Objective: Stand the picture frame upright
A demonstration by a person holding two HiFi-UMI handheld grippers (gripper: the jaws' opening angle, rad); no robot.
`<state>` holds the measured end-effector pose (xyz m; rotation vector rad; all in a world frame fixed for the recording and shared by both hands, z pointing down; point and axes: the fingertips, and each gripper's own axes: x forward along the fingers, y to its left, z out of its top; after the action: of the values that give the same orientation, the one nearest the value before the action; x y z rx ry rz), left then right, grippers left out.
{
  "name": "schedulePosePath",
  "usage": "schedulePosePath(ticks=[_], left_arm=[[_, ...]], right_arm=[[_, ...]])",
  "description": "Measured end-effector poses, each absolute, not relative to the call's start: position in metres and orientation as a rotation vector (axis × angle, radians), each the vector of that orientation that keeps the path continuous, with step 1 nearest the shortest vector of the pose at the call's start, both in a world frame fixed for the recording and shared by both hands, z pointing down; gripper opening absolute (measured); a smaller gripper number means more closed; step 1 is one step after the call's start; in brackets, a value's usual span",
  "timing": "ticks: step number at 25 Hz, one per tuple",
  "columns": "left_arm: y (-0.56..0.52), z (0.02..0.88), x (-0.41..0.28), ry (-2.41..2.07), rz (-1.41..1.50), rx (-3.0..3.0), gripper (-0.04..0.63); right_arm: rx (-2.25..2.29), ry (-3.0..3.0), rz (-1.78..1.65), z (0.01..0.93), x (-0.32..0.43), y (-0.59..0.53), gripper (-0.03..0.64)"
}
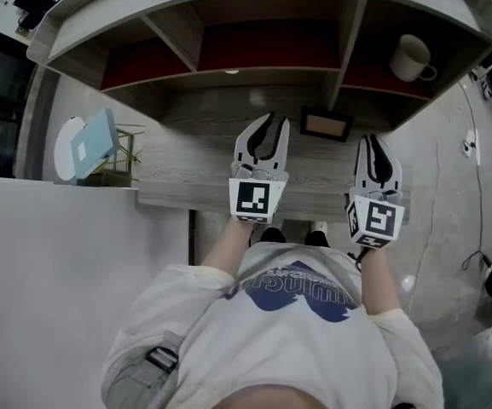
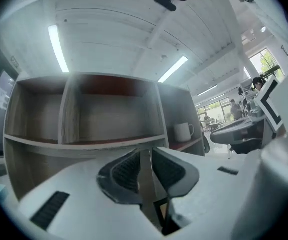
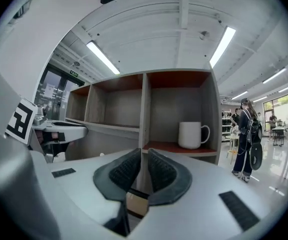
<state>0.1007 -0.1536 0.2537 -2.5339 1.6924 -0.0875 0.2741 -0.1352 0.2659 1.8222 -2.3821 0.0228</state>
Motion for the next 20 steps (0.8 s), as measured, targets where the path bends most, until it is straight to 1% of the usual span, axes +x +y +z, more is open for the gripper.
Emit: schedulePosePath(ticks=[5,8,10,16,20], left_arm=[[-0.144,0.229,0.095,1.683,-0.066,-2.521,0.067],[-0.141,0.221,0.092,1.69,-0.061,-2.514,0.034],[-0.138,0.216,0.092,1.679,-0.064,-2.512,0.009],[-0.124,0.188,0.093,1.626,0.02,-2.447,0.005],[-0.117,0.174,0.086,1.629,0.015,-2.421,0.005]], right_arm=[[1.8,-2.395,-0.115,0.232,0.271,-0.127,0.017],[1.776,-2.401,-0.164,0.22,0.27,-0.122,-0.002],[1.769,-2.411,-0.177,0.214,0.271,-0.118,-0.002],[1.799,-2.441,-0.226,0.19,0.278,-0.104,-0.003],[1.826,-2.449,-0.266,0.173,0.284,-0.096,-0.003]])
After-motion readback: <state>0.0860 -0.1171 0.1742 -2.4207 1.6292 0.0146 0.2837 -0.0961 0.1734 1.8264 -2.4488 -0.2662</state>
